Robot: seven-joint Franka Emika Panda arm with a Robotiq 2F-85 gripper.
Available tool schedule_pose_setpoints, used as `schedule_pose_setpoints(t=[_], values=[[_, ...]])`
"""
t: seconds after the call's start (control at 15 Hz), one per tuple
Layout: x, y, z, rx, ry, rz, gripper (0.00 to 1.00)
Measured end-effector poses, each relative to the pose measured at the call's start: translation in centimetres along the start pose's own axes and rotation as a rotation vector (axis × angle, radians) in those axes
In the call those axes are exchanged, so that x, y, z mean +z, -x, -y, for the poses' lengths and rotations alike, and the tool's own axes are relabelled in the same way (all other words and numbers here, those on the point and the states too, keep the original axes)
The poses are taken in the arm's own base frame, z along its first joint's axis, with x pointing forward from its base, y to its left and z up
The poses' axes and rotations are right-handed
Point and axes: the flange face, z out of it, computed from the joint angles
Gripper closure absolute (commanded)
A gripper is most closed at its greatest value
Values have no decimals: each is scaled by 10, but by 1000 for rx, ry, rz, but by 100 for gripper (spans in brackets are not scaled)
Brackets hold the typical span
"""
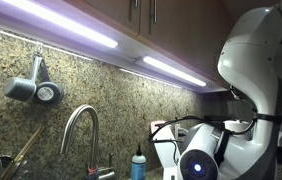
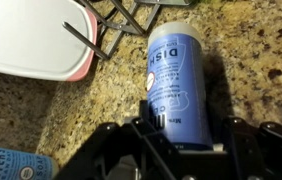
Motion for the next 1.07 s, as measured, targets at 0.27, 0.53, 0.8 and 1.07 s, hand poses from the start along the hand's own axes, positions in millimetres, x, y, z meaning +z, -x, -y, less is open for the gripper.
schedule_pose_setpoints(t=[0.27,0.53,0.8,1.07], values=[[-10,10,1,34,2,-106,67],[-12,28,3,70,-4,-247,42],[-11,35,2,82,-16,-283,42],[-11,35,3,82,-17,-284,42]])
